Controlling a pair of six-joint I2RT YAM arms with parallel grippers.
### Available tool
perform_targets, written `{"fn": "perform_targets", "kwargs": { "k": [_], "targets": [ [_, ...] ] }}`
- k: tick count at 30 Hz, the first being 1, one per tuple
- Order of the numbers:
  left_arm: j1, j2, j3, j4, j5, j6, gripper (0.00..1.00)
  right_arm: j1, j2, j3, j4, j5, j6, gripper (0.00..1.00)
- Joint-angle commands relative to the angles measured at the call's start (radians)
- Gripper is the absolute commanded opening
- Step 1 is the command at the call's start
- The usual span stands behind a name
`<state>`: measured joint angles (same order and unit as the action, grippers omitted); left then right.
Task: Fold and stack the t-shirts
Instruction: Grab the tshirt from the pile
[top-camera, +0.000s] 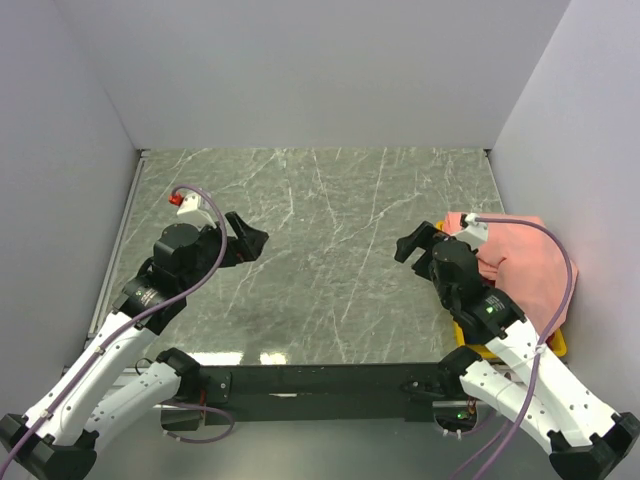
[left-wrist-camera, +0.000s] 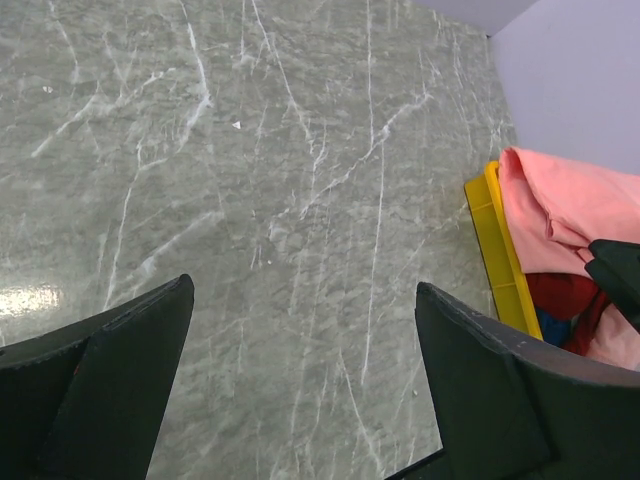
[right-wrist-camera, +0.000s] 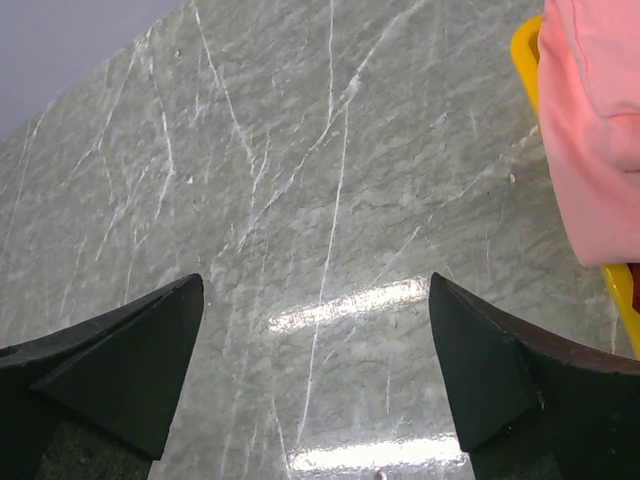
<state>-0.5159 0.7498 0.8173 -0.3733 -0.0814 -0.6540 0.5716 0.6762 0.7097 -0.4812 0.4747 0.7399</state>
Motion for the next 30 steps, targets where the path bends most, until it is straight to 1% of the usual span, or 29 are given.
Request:
{"fn": "perform_targets", "kwargs": {
  "k": [1, 6, 11, 14, 15, 17, 18, 19, 20, 21, 22, 23, 24, 28, 30],
  "targets": [
    [0.002, -0.007, 0.016, 0.005, 0.022, 0.028, 0.98, 0.005, -0.007, 0.062, -0.017, 0.028, 0.027, 1.0],
    [0.002, -0.013, 0.028, -0.004, 0.034, 0.042, 0.98, 0.005, 0.0, 0.119, -0.086, 0.071, 0.073, 0.98],
    [0.002, 0.003, 0.046, -0.033, 0.025, 0.05, 0.97, 0.005, 0.006, 0.161, -0.126, 0.093, 0.076, 0.95],
    [0.002, 0.008, 0.055, -0.039, 0.026, 0.054, 0.96, 0.001, 0.048, 0.215, -0.186, 0.195, 0.093, 0.95],
    [0.002, 0.008, 0.056, -0.039, 0.028, 0.056, 0.97, -0.004, 0.087, 0.237, -0.221, 0.217, 0.092, 0.95],
    [0.002, 0.008, 0.059, -0.039, 0.029, 0.057, 0.97, -0.021, 0.144, 0.321, -0.27, 0.264, 0.084, 0.95],
    [0.002, 0.01, 0.06, -0.038, 0.031, 0.059, 0.97, -0.065, 0.21, 0.351, -0.322, 0.303, 0.085, 0.94],
    [0.002, 0.011, 0.062, -0.038, 0.034, 0.059, 0.97, -0.099, 0.244, 0.413, -0.345, 0.298, 0.081, 0.95],
    [0.002, 0.017, 0.066, -0.041, 0.035, 0.06, 0.97, -0.148, 0.278, 0.442, -0.361, 0.273, 0.069, 0.94],
    [0.002, 0.022, 0.069, -0.042, 0.034, 0.066, 0.96, -0.25, 0.331, 0.467, -0.379, 0.212, 0.046, 0.94],
    [0.002, 0.025, 0.072, -0.05, 0.028, 0.068, 0.96, -0.309, 0.354, 0.508, -0.388, 0.184, 0.042, 0.94],
    [0.002, 0.034, 0.075, -0.053, 0.025, 0.07, 0.96, -0.352, 0.373, 0.523, -0.395, 0.171, 0.041, 0.93],
    [0.002, 0.036, 0.075, -0.056, 0.02, 0.074, 0.96, -0.421, 0.397, 0.537, -0.407, 0.167, 0.045, 0.93],
    [0.002, 0.045, 0.065, -0.058, 0.017, 0.082, 0.96, -0.513, 0.428, 0.591, -0.465, 0.185, 0.091, 0.93],
    [0.002, 0.048, 0.054, -0.056, 0.017, 0.082, 0.96, -0.538, 0.428, 0.588, -0.493, 0.2, 0.122, 0.93]
  ]
}}
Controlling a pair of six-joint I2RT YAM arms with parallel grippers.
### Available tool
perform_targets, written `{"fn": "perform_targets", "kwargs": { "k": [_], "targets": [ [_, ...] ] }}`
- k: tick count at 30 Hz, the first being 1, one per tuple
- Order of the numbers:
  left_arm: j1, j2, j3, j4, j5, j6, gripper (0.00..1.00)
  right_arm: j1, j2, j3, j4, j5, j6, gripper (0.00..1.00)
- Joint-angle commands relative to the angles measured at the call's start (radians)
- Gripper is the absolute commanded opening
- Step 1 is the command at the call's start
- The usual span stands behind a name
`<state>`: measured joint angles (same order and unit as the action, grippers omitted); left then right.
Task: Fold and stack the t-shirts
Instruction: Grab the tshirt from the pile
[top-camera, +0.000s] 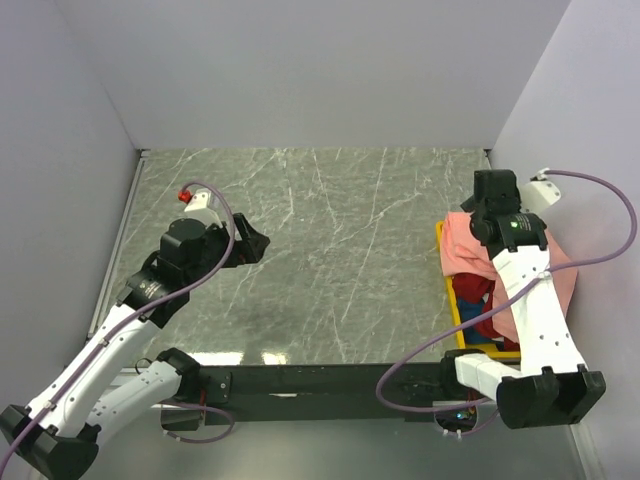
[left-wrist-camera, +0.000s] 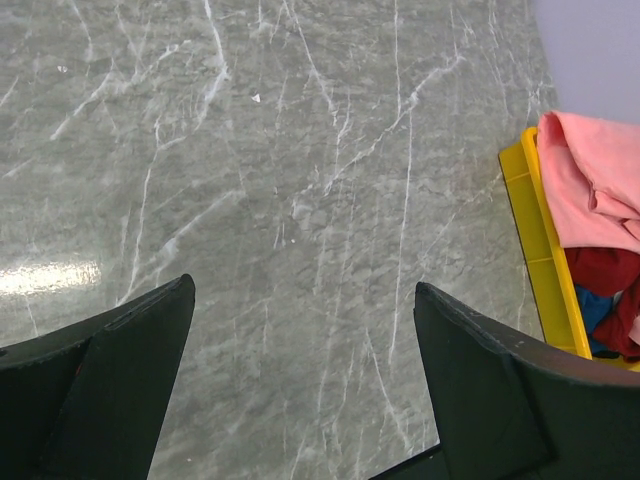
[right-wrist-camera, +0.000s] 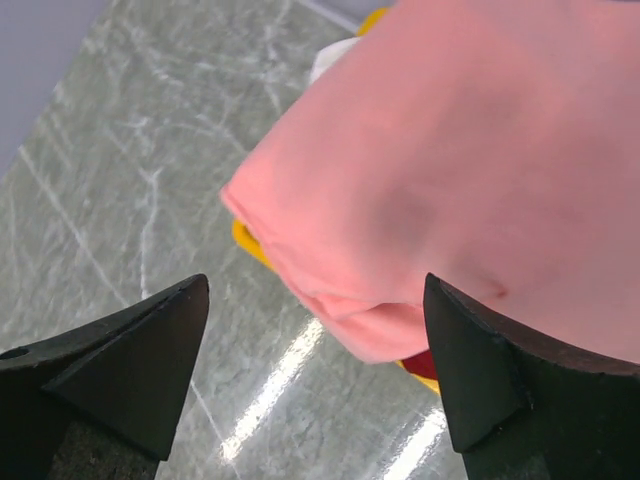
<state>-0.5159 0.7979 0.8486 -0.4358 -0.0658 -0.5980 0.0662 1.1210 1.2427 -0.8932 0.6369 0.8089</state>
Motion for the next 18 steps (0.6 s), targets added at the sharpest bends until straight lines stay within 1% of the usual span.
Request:
{"fn": "perform_targets", "kwargs": {
  "k": [1, 5, 7, 11, 14, 18],
  "targets": [
    [0.002, -0.003, 0.017, 0.006, 0.004, 0.024, 0.96, -0.04, -0.018, 0.051, -0.088, 0.058, 0.064, 0.93],
    [0.002, -0.015, -0.011, 0.017, 0.018, 0.021, 0.96, -0.062, -0.026, 0.043, -0.141, 0.099, 0.104, 0.93],
    [0.002, -0.017, -0.017, 0.017, 0.023, 0.021, 0.96, -0.101, -0.029, 0.041, -0.168, 0.112, 0.115, 0.93],
    [0.002, -0.019, -0.01, 0.008, 0.031, 0.024, 0.96, -0.137, -0.029, 0.015, -0.191, 0.124, 0.122, 0.93],
    [0.002, -0.019, -0.006, 0.014, 0.044, 0.02, 0.95, -0.152, -0.02, 0.014, -0.233, 0.156, 0.16, 0.93],
    [0.002, 0.007, 0.012, 0.006, 0.057, 0.015, 0.95, -0.178, -0.009, -0.025, -0.181, 0.132, 0.159, 0.93]
  ]
}}
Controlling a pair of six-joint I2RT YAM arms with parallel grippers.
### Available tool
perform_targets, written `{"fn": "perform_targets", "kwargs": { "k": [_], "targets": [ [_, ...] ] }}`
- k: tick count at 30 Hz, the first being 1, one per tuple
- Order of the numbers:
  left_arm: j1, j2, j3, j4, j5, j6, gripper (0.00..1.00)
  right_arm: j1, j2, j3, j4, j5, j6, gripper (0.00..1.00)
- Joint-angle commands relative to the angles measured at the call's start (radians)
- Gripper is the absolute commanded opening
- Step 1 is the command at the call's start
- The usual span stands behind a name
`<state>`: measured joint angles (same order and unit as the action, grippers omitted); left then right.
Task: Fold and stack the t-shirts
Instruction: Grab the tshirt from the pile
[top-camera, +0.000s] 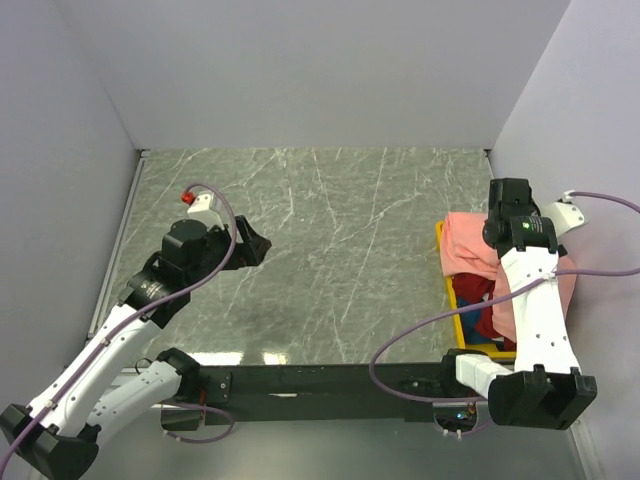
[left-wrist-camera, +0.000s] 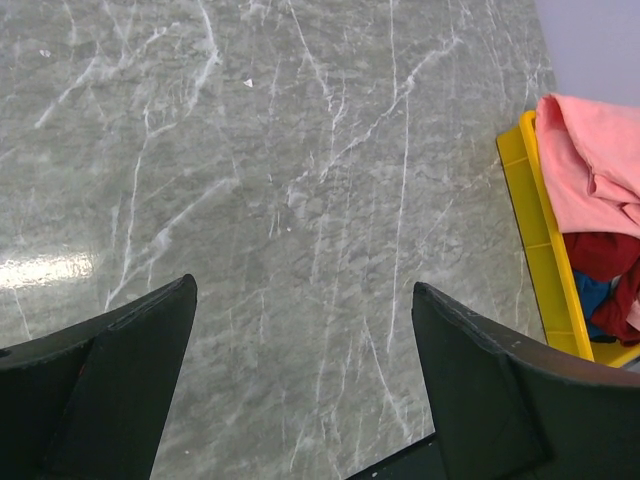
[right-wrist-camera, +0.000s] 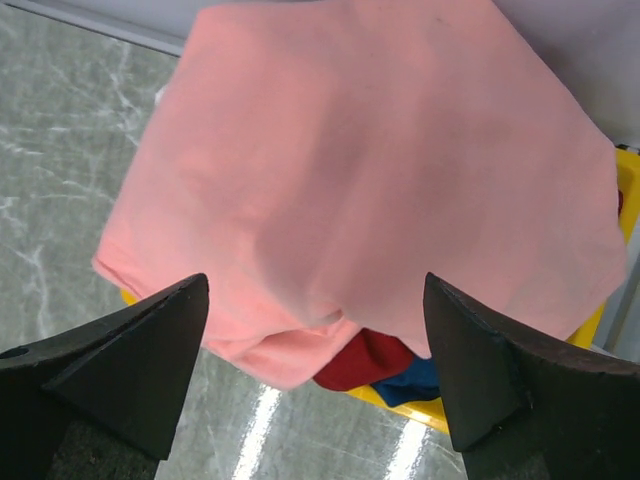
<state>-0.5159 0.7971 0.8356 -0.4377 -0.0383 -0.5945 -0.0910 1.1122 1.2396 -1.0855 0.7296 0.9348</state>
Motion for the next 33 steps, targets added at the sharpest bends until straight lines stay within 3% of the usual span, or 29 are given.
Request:
{"fn": "perform_targets", "kwargs": {
  "k": [1, 8, 10, 11, 13, 14, 16, 28, 33],
  "targets": [
    [0.002, 0.023, 0.033, 0.005, 0.029, 0.013, 0.94, -0.033, 0.006, -0.041, 0.024, 0.024, 0.032, 0.93],
    [0.002, 0.067, 0.066, -0.01, 0.043, 0.012, 0.92, -0.073, 0.092, -0.098, 0.099, -0.012, 0.007, 0.89],
    [0.002, 0.073, 0.066, -0.006, 0.046, 0.004, 0.92, -0.078, 0.121, -0.104, 0.113, -0.021, 0.001, 0.75],
    [0.002, 0.079, 0.065, -0.004, 0.046, 0.002, 0.92, -0.078, 0.136, -0.103, 0.113, -0.022, -0.001, 0.59],
    [0.002, 0.085, 0.06, 0.001, 0.046, -0.005, 0.91, -0.078, 0.147, -0.089, 0.096, -0.016, -0.002, 0.42],
    [0.002, 0.088, 0.059, 0.002, 0.046, -0.008, 0.91, -0.078, 0.149, -0.082, 0.09, -0.015, -0.002, 0.19],
    [0.002, 0.091, 0.06, 0.004, 0.046, -0.013, 0.91, -0.078, 0.141, -0.056, 0.072, -0.018, -0.02, 0.0],
    [0.002, 0.085, 0.1, -0.013, 0.041, -0.014, 0.9, -0.076, -0.115, 0.15, 0.082, -0.225, -0.223, 0.0],
    [0.002, 0.082, 0.108, -0.007, 0.041, -0.021, 0.9, -0.076, -0.183, 0.263, 0.16, -0.441, -0.318, 0.0]
  ]
}}
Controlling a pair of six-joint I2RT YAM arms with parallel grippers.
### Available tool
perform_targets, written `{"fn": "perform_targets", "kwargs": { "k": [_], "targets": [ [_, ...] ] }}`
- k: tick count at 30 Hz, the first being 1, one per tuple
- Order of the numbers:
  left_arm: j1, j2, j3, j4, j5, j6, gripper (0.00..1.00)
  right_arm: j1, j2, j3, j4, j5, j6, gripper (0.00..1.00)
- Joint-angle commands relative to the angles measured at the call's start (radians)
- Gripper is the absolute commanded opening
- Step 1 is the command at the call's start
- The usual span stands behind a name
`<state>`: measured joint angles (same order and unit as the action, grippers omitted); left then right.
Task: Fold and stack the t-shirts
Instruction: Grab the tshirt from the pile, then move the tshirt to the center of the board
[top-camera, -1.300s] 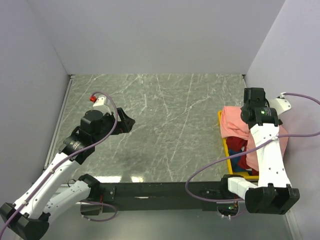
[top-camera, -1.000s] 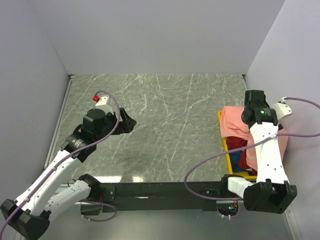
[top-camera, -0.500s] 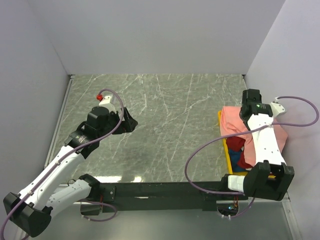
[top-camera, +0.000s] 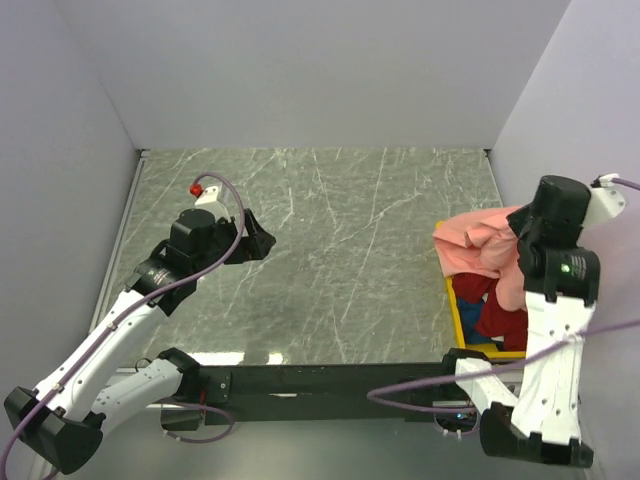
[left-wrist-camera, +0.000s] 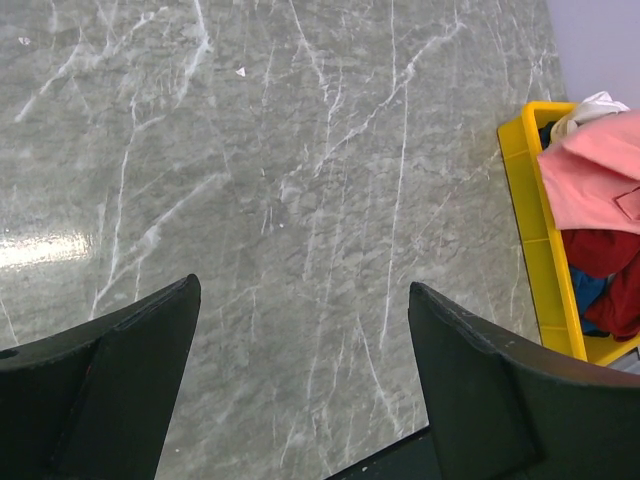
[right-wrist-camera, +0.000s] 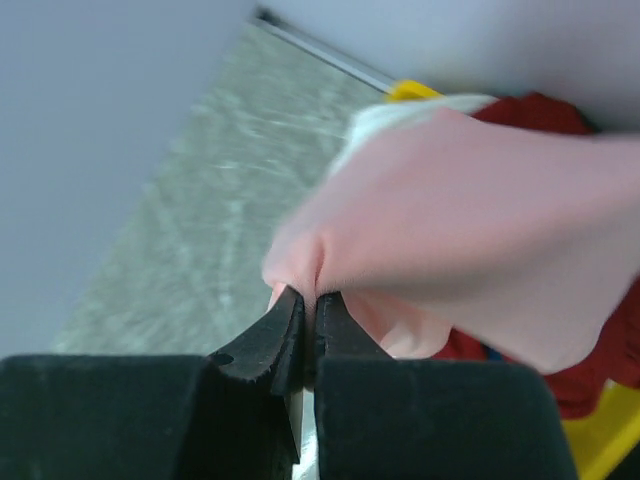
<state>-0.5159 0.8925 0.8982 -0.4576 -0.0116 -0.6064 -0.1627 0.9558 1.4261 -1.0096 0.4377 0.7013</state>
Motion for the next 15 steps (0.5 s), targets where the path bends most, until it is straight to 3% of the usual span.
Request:
{"fn": "perform_targets", "kwargs": {
  "k": [1, 4, 8, 15],
  "targets": [
    [0.002, -0.013, 0.048, 0.016, 0.015, -0.01, 0.9, -0.003, -0.014, 0.095, 0.091, -0.177, -0.091, 0.0],
    [0.002, -0.015, 0.067, 0.016, 0.015, -0.018, 0.9, 0.049, 0.043, 0.18, 0.108, -0.283, -0.105, 0.0],
    [0.002, -0.017, 0.096, 0.005, -0.04, -0.03, 0.9, 0.34, 0.145, 0.35, 0.091, -0.192, -0.117, 0.0],
    [0.004, -0.029, 0.151, -0.018, -0.172, -0.062, 0.91, 0.627, 0.322, 0.658, 0.141, -0.211, -0.112, 0.0]
  ]
}}
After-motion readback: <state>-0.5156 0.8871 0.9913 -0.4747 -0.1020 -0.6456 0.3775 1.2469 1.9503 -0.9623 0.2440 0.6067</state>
